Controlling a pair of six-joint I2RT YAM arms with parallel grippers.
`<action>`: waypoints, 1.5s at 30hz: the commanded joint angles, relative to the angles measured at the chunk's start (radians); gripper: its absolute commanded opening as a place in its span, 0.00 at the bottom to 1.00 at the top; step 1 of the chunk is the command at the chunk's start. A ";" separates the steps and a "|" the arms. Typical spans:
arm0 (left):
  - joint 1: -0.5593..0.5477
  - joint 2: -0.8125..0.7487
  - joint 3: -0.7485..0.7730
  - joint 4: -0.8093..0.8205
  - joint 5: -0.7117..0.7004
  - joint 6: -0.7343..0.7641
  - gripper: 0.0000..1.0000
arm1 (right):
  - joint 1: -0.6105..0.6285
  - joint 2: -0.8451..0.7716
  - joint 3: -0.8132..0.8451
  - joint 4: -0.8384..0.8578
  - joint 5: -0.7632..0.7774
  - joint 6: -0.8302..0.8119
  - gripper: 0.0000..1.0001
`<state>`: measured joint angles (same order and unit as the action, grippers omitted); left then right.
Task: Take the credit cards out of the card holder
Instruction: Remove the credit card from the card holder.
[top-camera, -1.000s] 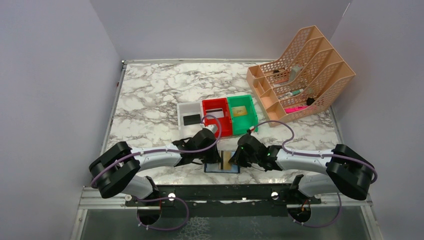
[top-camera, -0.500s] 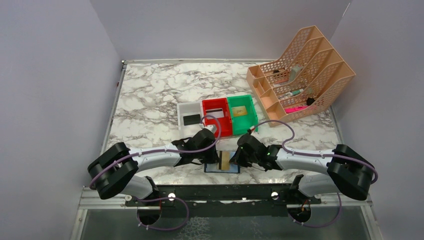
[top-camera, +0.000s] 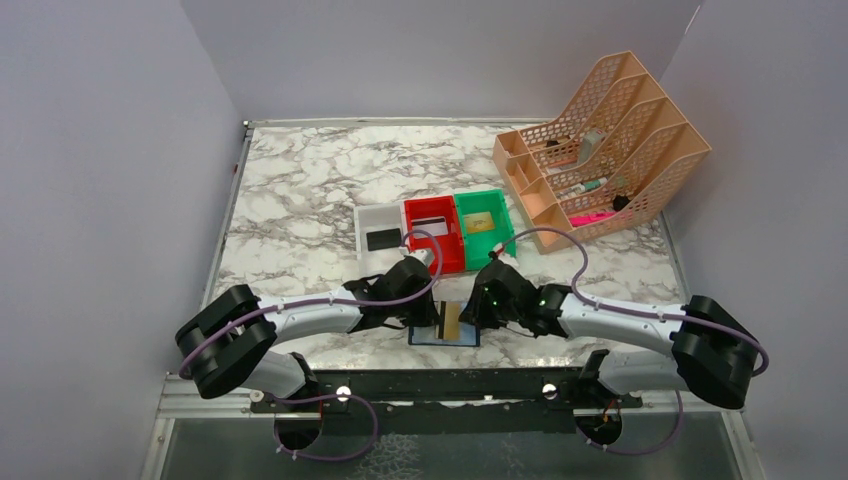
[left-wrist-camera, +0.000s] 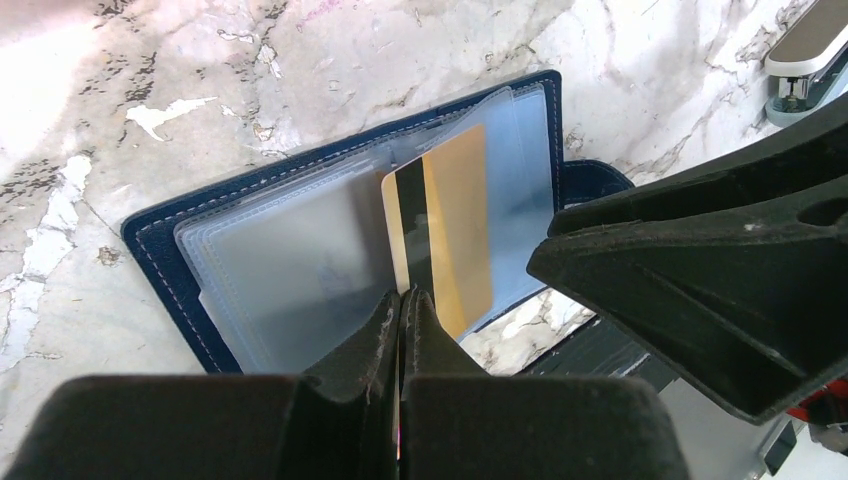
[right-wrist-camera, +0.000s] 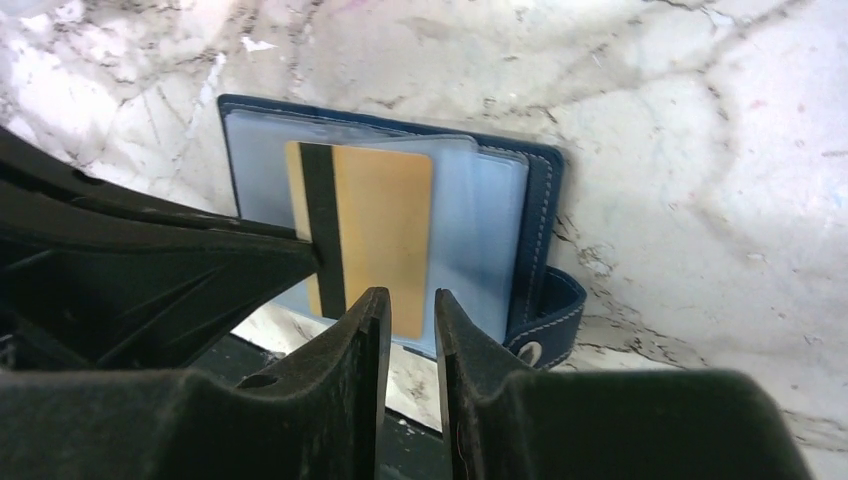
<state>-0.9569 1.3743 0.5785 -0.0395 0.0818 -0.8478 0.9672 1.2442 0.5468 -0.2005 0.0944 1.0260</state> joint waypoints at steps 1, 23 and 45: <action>0.000 -0.023 0.006 0.002 0.008 0.019 0.00 | -0.004 0.025 0.040 0.021 -0.033 -0.065 0.29; 0.000 -0.008 -0.078 0.269 0.147 -0.065 0.12 | -0.013 0.211 -0.035 0.063 -0.059 0.029 0.22; 0.021 -0.300 0.013 -0.156 -0.100 0.095 0.00 | -0.028 -0.015 0.045 -0.043 0.047 -0.081 0.33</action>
<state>-0.9386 1.1328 0.5671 -0.1379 0.0280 -0.7891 0.9466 1.2892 0.5560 -0.2123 0.0944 0.9894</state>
